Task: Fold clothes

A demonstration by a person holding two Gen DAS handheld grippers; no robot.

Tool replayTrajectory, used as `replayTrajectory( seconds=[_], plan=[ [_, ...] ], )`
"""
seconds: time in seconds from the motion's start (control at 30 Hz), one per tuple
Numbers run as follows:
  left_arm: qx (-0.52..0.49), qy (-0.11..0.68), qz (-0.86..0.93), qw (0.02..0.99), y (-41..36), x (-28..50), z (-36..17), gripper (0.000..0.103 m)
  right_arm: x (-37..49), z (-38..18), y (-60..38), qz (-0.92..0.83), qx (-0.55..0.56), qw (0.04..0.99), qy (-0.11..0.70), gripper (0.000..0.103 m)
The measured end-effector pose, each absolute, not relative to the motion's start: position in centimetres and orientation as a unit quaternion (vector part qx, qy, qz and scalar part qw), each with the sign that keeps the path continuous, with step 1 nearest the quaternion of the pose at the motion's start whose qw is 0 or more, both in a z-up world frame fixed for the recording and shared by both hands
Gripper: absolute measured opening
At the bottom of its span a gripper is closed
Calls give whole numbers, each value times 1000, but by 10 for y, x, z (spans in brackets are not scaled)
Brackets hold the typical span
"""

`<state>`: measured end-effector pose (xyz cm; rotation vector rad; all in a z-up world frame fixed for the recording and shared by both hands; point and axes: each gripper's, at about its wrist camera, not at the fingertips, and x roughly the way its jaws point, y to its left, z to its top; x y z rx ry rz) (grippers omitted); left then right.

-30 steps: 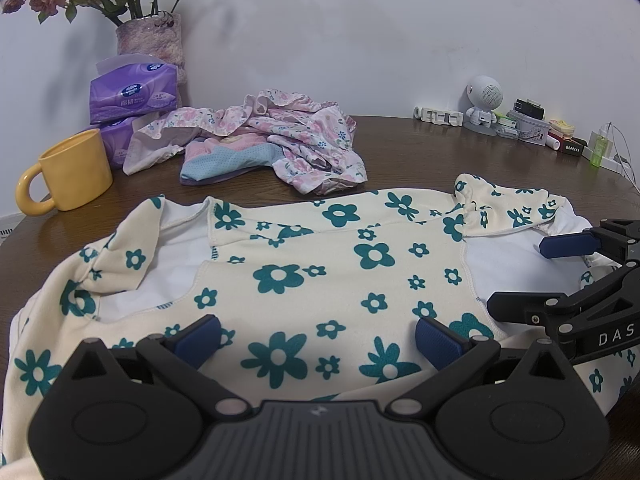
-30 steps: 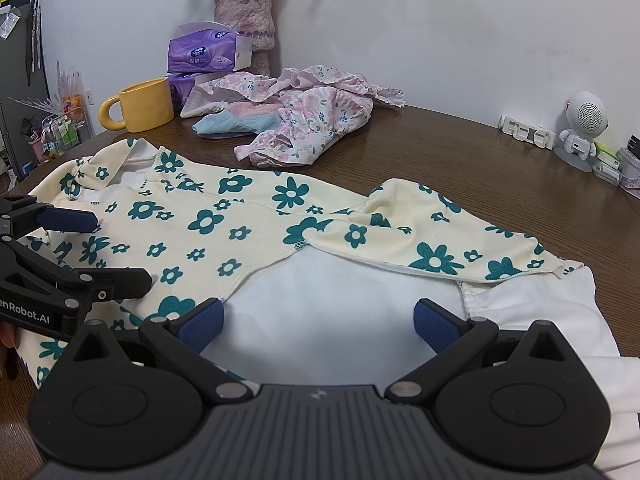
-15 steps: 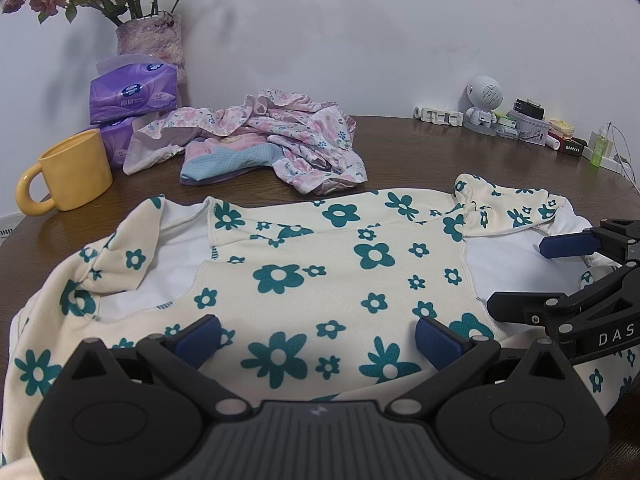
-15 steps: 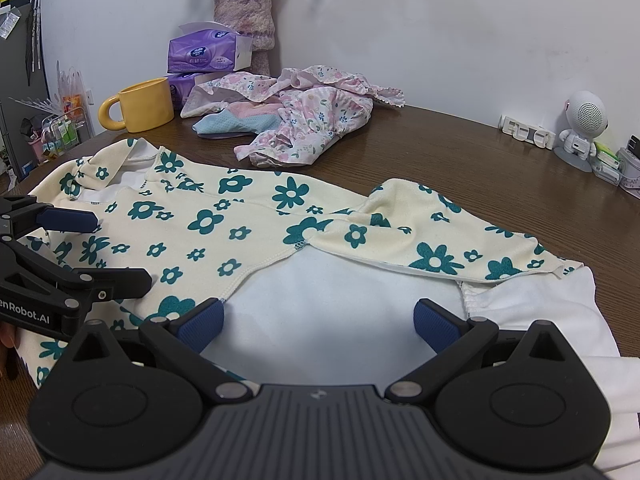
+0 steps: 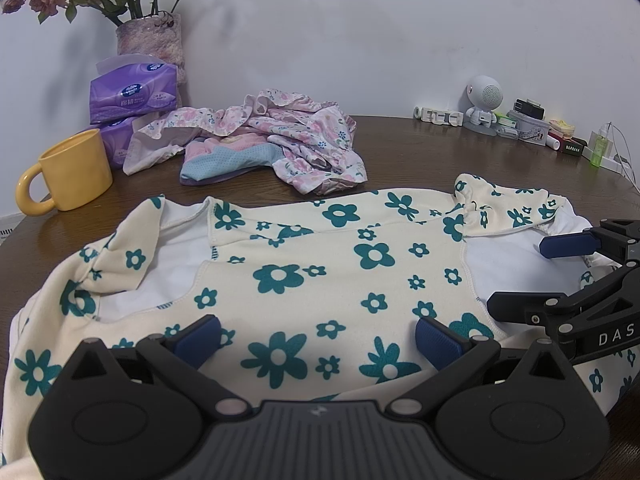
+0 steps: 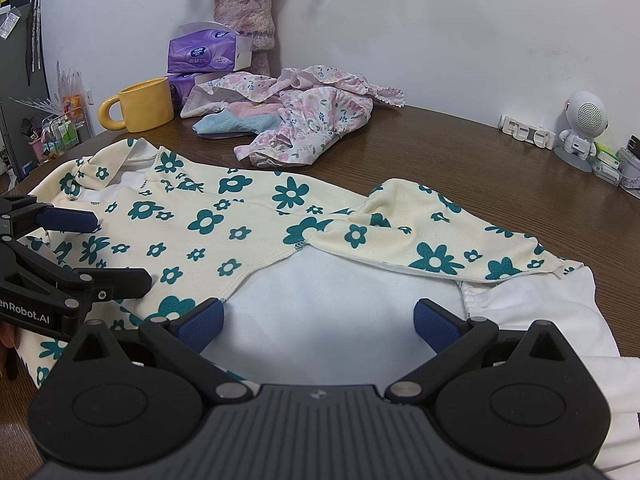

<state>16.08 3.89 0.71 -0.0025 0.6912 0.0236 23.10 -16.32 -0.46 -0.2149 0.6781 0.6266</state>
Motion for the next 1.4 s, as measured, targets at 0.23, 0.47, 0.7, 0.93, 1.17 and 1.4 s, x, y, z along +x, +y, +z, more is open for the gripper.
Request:
replayTrajectory(
  seconds=[0.23, 0.47, 0.7, 0.93, 1.17, 1.4],
  plan=[
    [-1, 339, 12, 941, 39, 161, 7, 103, 231, -5, -163, 302, -103, 890, 327, 102],
    [-1, 339, 12, 941, 39, 161, 7, 103, 231, -5, -163, 302, -103, 890, 327, 102],
    [-1, 339, 12, 941, 39, 161, 7, 103, 231, -5, -163, 302, -103, 890, 327, 102],
    [-1, 339, 11, 941, 39, 161, 7, 103, 231, -5, -163, 302, -103, 890, 327, 102],
    [-1, 339, 12, 941, 39, 161, 7, 103, 231, -5, -163, 302, -103, 890, 327, 102],
    [-1, 339, 12, 941, 39, 161, 7, 103, 231, -5, -163, 302, -103, 890, 327, 102]
  ],
)
